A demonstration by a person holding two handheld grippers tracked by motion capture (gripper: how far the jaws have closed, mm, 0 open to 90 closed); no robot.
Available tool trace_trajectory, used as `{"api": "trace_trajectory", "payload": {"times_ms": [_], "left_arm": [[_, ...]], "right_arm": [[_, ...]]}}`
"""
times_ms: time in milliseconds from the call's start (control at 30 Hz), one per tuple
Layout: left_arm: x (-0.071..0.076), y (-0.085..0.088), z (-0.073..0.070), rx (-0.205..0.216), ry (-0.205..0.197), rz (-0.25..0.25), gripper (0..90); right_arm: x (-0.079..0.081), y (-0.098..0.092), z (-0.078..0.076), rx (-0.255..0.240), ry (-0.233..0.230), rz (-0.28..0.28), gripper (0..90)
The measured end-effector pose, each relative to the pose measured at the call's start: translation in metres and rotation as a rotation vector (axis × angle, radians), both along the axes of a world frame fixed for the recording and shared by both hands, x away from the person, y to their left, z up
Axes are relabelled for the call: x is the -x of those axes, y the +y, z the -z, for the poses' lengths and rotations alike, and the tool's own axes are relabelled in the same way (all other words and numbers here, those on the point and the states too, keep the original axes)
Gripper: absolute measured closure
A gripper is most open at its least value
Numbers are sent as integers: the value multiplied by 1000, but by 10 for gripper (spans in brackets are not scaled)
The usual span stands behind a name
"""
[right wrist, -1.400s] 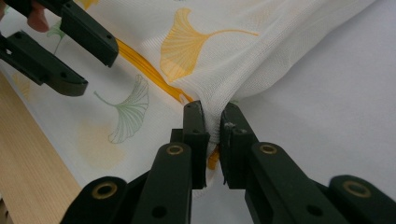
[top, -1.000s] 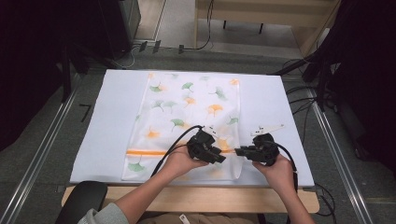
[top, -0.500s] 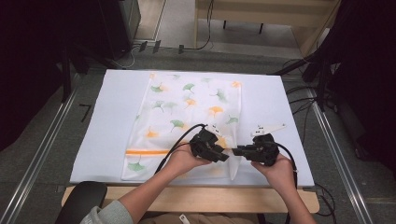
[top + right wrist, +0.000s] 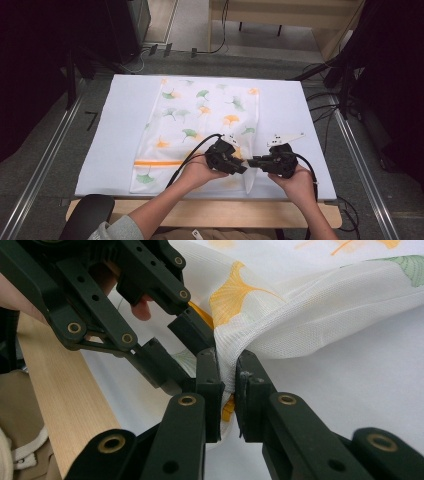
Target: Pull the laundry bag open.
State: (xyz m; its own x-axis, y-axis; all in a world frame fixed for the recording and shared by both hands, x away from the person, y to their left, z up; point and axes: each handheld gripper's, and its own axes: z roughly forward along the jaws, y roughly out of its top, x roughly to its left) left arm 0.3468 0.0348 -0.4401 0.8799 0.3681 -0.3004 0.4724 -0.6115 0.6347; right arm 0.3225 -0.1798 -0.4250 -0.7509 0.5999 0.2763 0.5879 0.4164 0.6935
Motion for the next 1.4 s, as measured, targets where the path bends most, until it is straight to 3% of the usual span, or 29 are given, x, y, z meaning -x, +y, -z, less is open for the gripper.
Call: {"api": "trace_trajectory", "payload": {"times_ms": [367, 467, 633, 867, 933, 1400], "left_arm": [[0, -4, 1, -16, -24, -15, 802], [-1, -5, 2, -10, -7, -17, 832], [0, -6, 2, -8, -19, -19, 899], [-1, -3, 2, -6, 25, -20, 900], [-3, -3, 3, -8, 53, -35, 900], [-8, 4, 5, -30, 63, -63, 900]], "right_arm": [[0, 4, 1, 4, 13, -4, 842], [0, 4, 1, -2, 15, -6, 842], [1, 4, 0, -11, 16, -13, 842], [0, 3, 1, -5, 22, -11, 840], [0, 4, 1, -5, 28, -9, 840], [1, 5, 0, -2, 24, -8, 845]]}}
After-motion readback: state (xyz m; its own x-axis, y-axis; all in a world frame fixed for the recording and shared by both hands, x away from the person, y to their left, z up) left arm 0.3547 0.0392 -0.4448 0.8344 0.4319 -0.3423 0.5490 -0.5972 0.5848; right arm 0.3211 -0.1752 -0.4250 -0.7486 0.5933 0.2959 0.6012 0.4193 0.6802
